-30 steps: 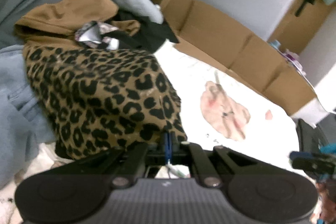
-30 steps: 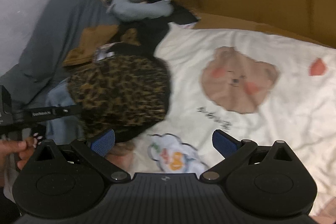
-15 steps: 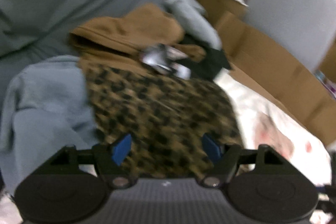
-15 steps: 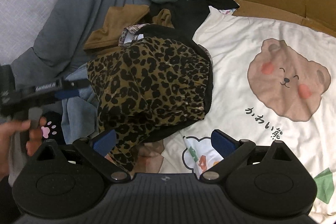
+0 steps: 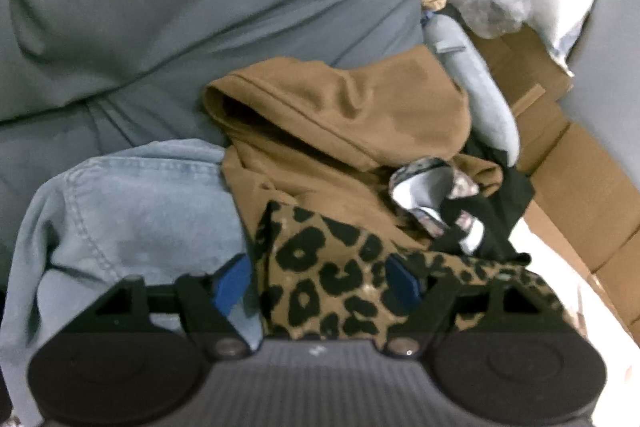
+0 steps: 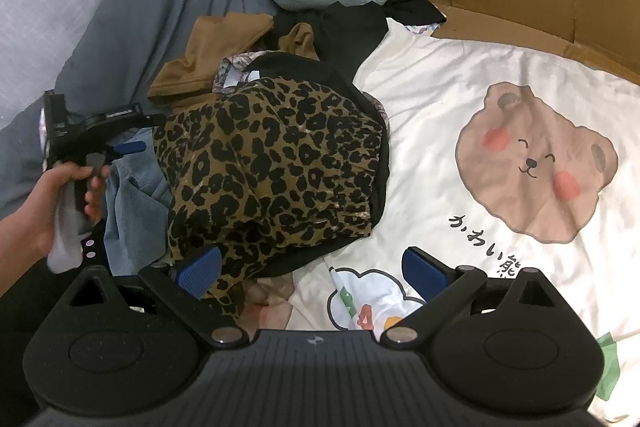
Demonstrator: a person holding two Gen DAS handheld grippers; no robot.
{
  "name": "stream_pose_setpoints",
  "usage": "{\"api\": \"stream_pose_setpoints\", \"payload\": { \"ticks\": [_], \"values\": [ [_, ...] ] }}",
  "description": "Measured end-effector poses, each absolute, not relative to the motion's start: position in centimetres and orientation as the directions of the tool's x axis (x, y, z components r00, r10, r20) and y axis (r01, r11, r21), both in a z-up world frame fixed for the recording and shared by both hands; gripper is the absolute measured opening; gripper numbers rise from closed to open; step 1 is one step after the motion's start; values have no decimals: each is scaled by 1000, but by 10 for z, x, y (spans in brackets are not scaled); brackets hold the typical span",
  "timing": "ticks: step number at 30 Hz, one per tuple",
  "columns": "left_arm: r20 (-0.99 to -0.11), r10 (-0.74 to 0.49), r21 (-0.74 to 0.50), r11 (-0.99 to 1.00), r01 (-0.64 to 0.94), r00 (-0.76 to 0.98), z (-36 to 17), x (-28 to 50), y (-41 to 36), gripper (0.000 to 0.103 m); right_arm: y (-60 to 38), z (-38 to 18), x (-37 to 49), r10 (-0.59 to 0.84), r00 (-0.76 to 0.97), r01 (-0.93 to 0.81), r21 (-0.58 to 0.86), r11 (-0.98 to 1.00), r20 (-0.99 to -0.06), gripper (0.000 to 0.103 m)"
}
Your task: Fold clothes
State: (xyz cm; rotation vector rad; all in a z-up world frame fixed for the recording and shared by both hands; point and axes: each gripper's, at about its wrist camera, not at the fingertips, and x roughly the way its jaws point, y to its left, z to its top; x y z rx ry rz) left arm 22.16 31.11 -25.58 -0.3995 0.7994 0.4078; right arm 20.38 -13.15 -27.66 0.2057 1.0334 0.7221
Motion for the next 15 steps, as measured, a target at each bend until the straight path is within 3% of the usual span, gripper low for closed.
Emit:
{"api": "stream_pose_setpoints", "payload": {
  "ticks": [3, 5, 6, 8, 15],
  "values": [
    [-762, 184, -203, 843, -499, 620, -264, 224, 312, 62, -133, -280, 204, 630, 305, -443, 479, 758, -714, 99],
    [-770, 186, -190, 846, -498, 611, -265, 224, 311, 21, -134, -281, 204, 628, 302, -443, 477, 759, -717, 99],
    [-773, 190, -180, 849, -497, 605, -265, 223, 311, 16, -134, -281, 204, 627, 302, -444, 476, 759, -719, 99],
    [-766, 186, -179, 858, -482, 615, -259, 217, 307, 8, -134, -281, 204, 624, 301, -444, 473, 761, -721, 99],
    [-724, 94, -234, 899, -371, 683, -222, 188, 276, 4, -133, -276, 204, 629, 301, -447, 476, 757, -717, 99]
  ]
}}
